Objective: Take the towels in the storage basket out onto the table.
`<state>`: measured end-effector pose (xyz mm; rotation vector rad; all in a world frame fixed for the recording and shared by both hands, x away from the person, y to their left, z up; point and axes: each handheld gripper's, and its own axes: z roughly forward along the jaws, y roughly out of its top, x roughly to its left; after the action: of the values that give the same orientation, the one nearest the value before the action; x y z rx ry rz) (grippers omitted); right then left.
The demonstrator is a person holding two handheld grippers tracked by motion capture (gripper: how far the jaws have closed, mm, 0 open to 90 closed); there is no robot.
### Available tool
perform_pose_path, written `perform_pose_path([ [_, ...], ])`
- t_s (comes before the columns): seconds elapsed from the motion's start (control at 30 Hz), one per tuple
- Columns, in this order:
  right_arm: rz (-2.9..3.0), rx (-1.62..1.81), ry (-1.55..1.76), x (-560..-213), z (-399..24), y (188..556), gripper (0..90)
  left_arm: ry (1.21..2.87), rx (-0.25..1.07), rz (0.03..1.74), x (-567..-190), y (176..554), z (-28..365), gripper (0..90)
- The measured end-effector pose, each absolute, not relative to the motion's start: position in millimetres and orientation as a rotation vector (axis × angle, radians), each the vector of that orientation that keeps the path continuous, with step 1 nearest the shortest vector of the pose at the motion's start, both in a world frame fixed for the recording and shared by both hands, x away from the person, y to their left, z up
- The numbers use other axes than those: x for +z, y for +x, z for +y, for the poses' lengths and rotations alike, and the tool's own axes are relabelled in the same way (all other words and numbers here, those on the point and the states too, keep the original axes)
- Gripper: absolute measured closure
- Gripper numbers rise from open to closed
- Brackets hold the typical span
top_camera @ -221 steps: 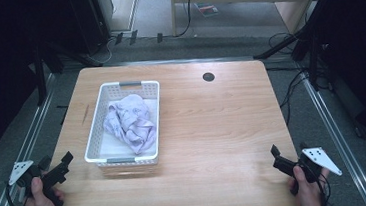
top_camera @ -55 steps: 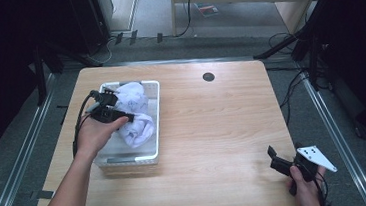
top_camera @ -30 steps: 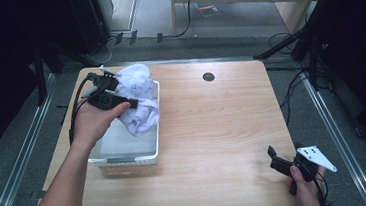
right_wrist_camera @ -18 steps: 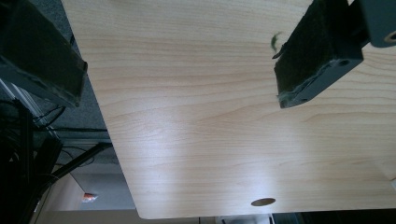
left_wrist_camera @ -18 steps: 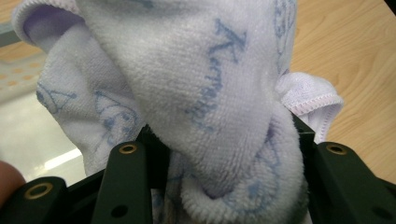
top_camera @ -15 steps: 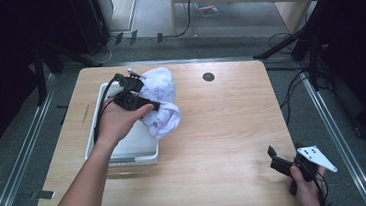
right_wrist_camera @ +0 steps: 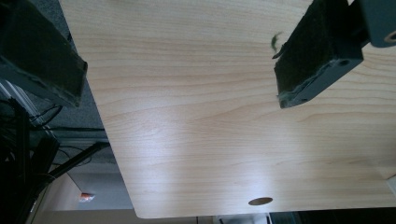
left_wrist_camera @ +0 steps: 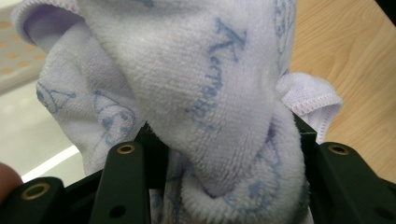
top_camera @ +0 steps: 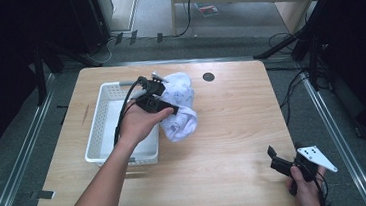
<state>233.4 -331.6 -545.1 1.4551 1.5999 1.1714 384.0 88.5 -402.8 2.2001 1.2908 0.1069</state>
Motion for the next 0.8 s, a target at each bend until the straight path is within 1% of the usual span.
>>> perform_pose_path([
  [0.2, 1.604, 1.174, 1.456, -545, -332, 234, 2.4, 2.223, 0.073, 1.271, -415, 388, 69, 48.9],
  [0.8, 1.608, 1.178, 1.45, -545, -331, 234, 2.5, 2.296, 0.011, 1.24, -447, 396, 26, 48.0],
])
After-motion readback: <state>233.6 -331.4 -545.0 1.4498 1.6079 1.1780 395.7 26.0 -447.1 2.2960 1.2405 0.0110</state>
